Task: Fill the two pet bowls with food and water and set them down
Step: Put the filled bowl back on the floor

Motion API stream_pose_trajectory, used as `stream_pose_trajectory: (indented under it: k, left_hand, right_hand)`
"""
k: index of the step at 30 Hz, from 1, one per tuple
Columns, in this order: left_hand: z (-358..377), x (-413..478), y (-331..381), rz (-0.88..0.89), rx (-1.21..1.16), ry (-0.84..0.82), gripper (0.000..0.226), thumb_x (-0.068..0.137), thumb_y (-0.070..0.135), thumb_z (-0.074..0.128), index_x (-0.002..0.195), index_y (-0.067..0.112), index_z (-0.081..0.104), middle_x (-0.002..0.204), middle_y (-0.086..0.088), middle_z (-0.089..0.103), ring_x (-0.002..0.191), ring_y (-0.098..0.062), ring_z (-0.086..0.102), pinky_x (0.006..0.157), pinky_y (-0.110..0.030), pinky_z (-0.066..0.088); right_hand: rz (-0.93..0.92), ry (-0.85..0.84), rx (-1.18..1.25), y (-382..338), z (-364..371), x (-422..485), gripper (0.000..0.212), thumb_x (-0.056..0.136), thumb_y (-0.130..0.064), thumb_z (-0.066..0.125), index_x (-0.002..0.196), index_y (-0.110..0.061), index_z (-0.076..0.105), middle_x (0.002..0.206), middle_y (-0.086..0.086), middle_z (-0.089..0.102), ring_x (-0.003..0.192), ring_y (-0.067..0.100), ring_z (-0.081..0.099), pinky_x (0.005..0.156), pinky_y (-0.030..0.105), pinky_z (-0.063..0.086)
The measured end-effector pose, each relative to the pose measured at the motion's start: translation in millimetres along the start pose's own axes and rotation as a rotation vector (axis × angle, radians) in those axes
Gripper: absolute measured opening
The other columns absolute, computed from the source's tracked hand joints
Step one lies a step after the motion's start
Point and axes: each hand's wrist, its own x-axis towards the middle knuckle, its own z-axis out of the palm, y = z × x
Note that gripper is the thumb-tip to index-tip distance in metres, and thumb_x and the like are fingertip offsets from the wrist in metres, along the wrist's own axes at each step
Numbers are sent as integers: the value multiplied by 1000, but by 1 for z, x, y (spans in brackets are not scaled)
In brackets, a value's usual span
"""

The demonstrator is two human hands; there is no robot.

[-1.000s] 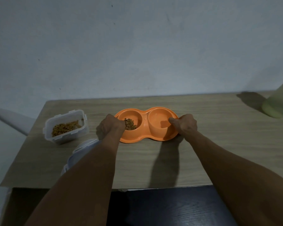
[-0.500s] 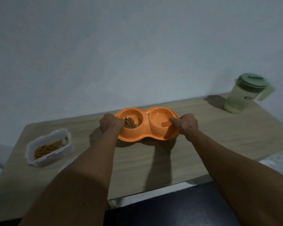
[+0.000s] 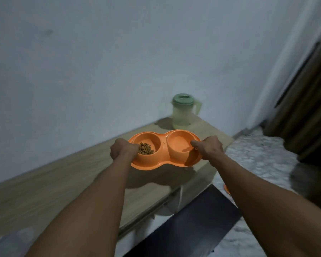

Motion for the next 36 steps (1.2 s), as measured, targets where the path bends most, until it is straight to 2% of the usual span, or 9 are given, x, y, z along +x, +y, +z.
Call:
stream_pose_trajectory:
  k: [9,15,17,22,27,29,36]
  left_hand:
    - [147,-100,100,75,9,-120,37,78,23,75,107,2,66,113,-18,66,102,-36,64,68,-33,46]
    - [247,-156,163,135,34,-185,32,78,23,73,102,3,65,108,-17,67,98,-35,64,66,-33,45]
    - [267,-165,177,153,40,-203,28,78,21,73,98,3,64,106,-16,67,95,-34,64,65,-32,45]
    - [334,-177,228,201,57,-236,23,78,21,72,90,6,60,97,-13,64,83,-30,58,65,-31,44]
    - [409,-164,281,216,77,-251,24,77,21,74,85,5,58,93,-15,65,79,-31,59,63,-32,46]
    - [436,-156,302,223,62,-266,24,78,21,74,85,5,57,91,-15,64,78,-31,59,63,-32,47]
    - [530,-119,393,188,43,-290,23,77,20,73,84,5,57,90,-14,63,77,-30,59,62,-31,46]
  right_hand:
    - [92,113,7,113,-159,64,45,74,-44,75,87,-1,66,86,16,69,79,33,68,75,44,60]
    - [172,179,11,187,-254,114,44,74,-42,75,83,0,66,82,16,69,79,34,67,64,36,51]
    - [204,191,21,201,-270,126,42,73,-41,75,84,-1,66,81,15,68,77,32,67,62,34,51]
    - [257,238,23,240,-311,178,43,71,-43,76,83,-3,66,82,14,69,77,32,68,70,41,59]
    - [276,253,22,267,-342,252,41,73,-42,75,81,-3,67,81,14,68,77,30,67,68,38,57]
    - [289,256,11,273,-352,283,41,74,-43,75,82,-4,67,82,13,68,78,29,66,64,34,51]
    - [301,230,-11,279,-389,411,39,76,-41,74,86,-4,67,80,11,65,76,29,64,63,30,46]
